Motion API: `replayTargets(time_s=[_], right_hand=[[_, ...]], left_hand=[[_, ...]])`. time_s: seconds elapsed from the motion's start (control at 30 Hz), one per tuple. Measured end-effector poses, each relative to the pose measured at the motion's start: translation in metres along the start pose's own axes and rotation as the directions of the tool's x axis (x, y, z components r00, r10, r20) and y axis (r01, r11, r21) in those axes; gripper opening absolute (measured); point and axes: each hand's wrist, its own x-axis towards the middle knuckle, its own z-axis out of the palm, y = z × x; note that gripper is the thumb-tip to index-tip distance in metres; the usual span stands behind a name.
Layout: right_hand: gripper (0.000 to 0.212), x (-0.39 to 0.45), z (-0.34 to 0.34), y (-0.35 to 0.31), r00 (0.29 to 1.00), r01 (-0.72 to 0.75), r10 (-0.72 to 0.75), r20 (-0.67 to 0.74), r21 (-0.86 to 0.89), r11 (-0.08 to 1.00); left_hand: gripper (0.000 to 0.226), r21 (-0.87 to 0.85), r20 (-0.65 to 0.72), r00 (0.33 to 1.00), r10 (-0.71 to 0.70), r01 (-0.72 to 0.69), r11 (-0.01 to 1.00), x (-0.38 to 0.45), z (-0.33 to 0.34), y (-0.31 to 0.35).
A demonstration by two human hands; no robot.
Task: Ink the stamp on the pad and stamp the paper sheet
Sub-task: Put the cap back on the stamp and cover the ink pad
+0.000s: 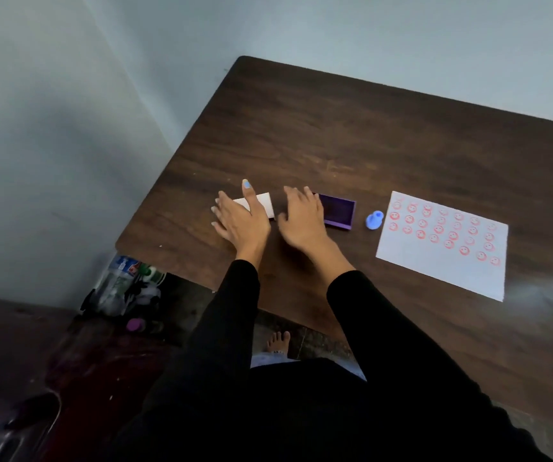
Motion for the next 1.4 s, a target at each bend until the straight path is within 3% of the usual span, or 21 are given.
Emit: replayTargets(time_s=[0.1,0.23,0.43,0.57,0.67,0.93,1.4], right_hand=[[0.062,-0.001,0.020,-0.013,0.995,0.040,-0.027,0.100,-0.128,0.991],[0.064,-0.001,0.027,-0.019,0.997,0.021,-0.012,0.077,-0.127,0.992],[0.057,-0.008,0.010,-0.012,0.990,-0.055,0.069,-0.120,0.112,0.992],[0.043,-0.020,-0.006,0.006,0.904,-0.167,0.256,-0.342,0.269,0.949],[0.041,-0.028,-0.013,0.020,0.860,-0.213,0.323,-0.394,0.298,0.930],[0.045,-0.036,-0.023,0.051,0.853,-0.315,0.420,-0.311,0.334,0.888],[0.036,-0.035,-0.025,0.052,0.847,-0.367,0.441,-0.297,0.273,0.889]], left_hand=[[0.070,-0.033,0.026,0.999,-0.021,0.022,0.999,0.004,-0.006,-0.016],[0.069,-0.094,0.085,0.996,-0.014,0.022,0.995,0.006,-0.009,-0.028],[0.057,-0.204,0.151,0.985,0.079,-0.047,0.978,-0.010,-0.003,-0.006],[0.051,-0.183,0.271,0.946,0.178,-0.131,0.974,-0.022,0.018,0.008],[0.049,-0.161,0.337,0.916,0.218,-0.172,0.972,-0.034,0.034,0.013],[0.057,-0.129,0.455,0.859,0.236,-0.198,0.972,-0.048,0.058,0.015],[0.061,-0.082,0.448,0.868,0.214,-0.198,0.977,-0.046,0.058,0.013]])
